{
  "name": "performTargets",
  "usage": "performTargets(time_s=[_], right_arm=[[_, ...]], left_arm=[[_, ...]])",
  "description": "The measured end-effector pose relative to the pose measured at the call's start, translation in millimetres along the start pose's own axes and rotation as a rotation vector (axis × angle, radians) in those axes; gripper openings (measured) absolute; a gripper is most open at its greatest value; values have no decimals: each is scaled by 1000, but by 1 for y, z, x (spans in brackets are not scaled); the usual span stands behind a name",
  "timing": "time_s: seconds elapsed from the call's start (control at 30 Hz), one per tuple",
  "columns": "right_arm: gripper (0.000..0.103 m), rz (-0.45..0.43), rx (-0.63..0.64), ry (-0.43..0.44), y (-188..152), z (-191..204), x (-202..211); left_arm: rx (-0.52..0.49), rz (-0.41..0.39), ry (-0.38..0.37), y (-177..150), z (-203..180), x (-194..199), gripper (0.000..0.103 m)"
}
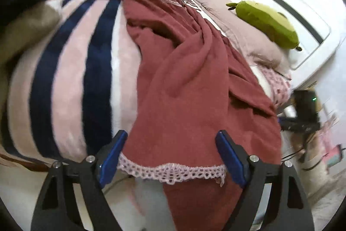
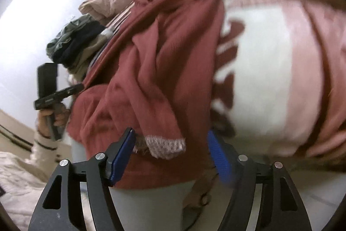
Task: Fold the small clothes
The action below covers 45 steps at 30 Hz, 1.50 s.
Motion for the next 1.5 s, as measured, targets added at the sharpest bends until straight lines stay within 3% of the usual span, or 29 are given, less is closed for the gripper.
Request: performTargets(time_s=[0.03, 0.1, 0.2, 0.33, 0.37, 0.43, 0.5, 0.6, 0.73, 0.8, 0.87, 0.97, 1.07, 1.1, 1.13, 1.17, 1.2, 1.3, 1.37, 1.47, 1.5], right_arm=[[69, 28, -18, 62, -4, -1, -5], [80, 38, -21, 108, -5, 0, -10], [83, 16, -43, 167, 3, -1, -16], [82, 1, -63, 278, 14, 2, -21], [76, -9, -54, 289, 16, 4, -19], [65, -35, -14, 317, 20, 13, -13], [61, -49, 14, 310, 23, 19, -11], [61, -6, 17, 225, 24, 19, -23], [65, -28, -18, 232, 17, 8, -9], [80, -66, -62, 224, 15, -6, 1], [82, -77, -114, 250, 15, -17, 4], [95, -36, -183, 338, 13, -31, -3], [95, 2, -212, 376, 14, -39, -19], [95, 11, -216, 388, 14, -40, -25], [95, 20, -221, 415, 16, -40, -31], [96, 22, -219, 431, 15, -40, -31], [95, 17, -206, 449, 17, -36, -32], [91, 17, -120, 467, 15, -17, -27], [75, 12, -65, 495, 12, -6, -20], [71, -12, 7, 515, 11, 13, -12], [65, -12, 21, 494, 13, 20, -14]], left_arm=[[17, -2, -21, -1, 1, -1, 81], [55, -2, -71, -3, 4, -5, 81], [60, -8, -117, 1, 0, -16, 78], [31, -8, -154, 7, -16, -29, 46], [16, -13, -148, 9, -20, -31, 43], [-5, -23, -130, 15, -25, -33, 24], [-7, -31, -135, 19, -27, -35, 15], [-11, -22, -125, 19, -24, -34, 15], [-13, -50, -109, 15, -19, -20, 5], [1, -74, -105, 16, -14, -14, 4], [10, -97, -111, 18, -10, -8, 4], [20, -123, -126, 22, -7, 0, 4], [27, -115, -143, 23, -7, -2, 6], [33, -105, -148, 22, -7, -5, 11], [40, -92, -154, 21, -5, -9, 27], [51, -81, -156, 19, -4, -13, 36], [66, -75, -151, 18, -1, -16, 48], [87, -70, -184, 15, 1, -23, 49], [89, -78, -203, 16, -1, -27, 49], [62, -88, -217, 21, -10, -31, 36], [52, -86, -212, 23, -13, -32, 26]])
Point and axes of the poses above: each gripper's, at about its wrist camera, not at the fingertips, and x roughly against the way its jaws point, z to its left, y to its top, the point moved 4 cm from there along -x, roughly the way its jaws point, and after that the axes turned 11 degrees about -x, right-handed, at the moved point
